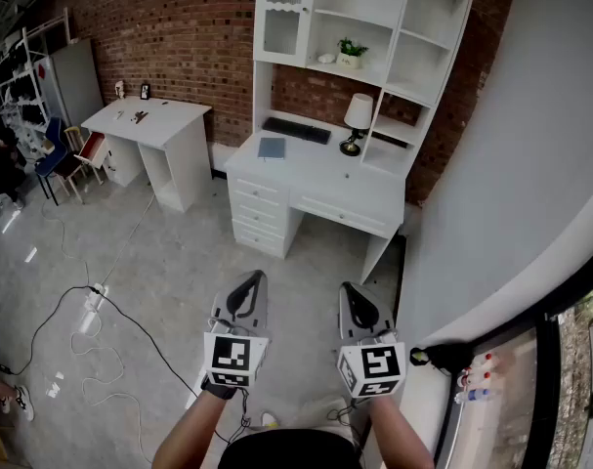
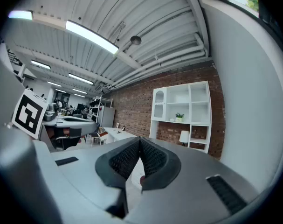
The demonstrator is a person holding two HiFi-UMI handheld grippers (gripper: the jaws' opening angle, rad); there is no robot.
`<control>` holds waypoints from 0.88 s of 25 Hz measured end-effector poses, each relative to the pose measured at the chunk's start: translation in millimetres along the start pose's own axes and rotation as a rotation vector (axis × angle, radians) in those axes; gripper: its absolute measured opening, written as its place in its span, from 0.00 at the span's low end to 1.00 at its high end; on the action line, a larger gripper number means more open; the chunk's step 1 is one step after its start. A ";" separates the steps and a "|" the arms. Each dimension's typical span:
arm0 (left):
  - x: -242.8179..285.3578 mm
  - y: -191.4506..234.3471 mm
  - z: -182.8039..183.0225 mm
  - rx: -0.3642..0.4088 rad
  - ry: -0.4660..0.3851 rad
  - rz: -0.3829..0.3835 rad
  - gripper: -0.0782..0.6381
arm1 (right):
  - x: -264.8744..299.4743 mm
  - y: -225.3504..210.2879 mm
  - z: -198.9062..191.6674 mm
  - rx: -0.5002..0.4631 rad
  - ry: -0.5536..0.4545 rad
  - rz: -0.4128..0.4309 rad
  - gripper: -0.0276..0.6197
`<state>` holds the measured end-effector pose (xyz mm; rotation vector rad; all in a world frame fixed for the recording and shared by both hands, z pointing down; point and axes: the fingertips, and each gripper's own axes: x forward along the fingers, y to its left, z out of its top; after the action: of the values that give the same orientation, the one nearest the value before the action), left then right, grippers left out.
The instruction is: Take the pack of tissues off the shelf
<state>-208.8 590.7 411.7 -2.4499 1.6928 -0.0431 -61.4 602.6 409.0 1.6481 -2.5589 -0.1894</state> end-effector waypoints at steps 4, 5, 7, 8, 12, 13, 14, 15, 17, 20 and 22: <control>-1.2 -8.0 -0.1 -0.013 0.000 -0.023 0.13 | -4.6 -2.5 -5.8 0.039 -0.003 0.000 0.05; -2.1 -10.2 -0.2 -0.017 -0.003 -0.030 0.13 | -5.6 -2.7 -6.4 0.041 -0.005 -0.004 0.05; -3.4 -13.2 0.6 -0.015 -0.009 -0.036 0.13 | -6.0 -2.2 -6.5 0.038 -0.004 -0.002 0.05; -3.3 -13.8 1.7 -0.010 -0.011 -0.036 0.13 | -5.6 -2.4 -6.0 0.036 -0.005 -0.001 0.05; 0.2 -13.9 2.9 0.007 -0.006 -0.038 0.13 | -5.1 -7.7 -5.0 0.034 -0.007 -0.013 0.05; 1.4 -13.7 3.0 0.008 -0.006 -0.038 0.13 | -4.8 -8.9 -5.3 0.033 -0.006 -0.016 0.05; 2.7 -13.4 3.1 0.009 -0.006 -0.038 0.13 | -4.0 -9.8 -5.9 0.032 -0.004 -0.017 0.05; 3.9 -12.8 3.1 0.008 -0.005 -0.037 0.13 | -2.8 -10.3 -6.7 0.031 -0.002 -0.016 0.05; 6.0 -11.6 2.0 0.008 -0.001 -0.036 0.13 | 0.3 -9.5 -8.6 0.028 0.005 -0.010 0.05; 6.7 -9.5 -2.0 0.011 0.007 -0.037 0.13 | 4.8 -5.3 -11.0 0.023 0.012 0.000 0.05; 6.5 -7.4 -3.7 0.010 0.010 -0.038 0.13 | 7.5 -2.7 -11.2 0.021 0.013 0.004 0.05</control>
<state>-200.0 586.7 416.0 -2.4785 1.6464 -0.0676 -60.4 594.1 419.7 1.6451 -2.5635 -0.1516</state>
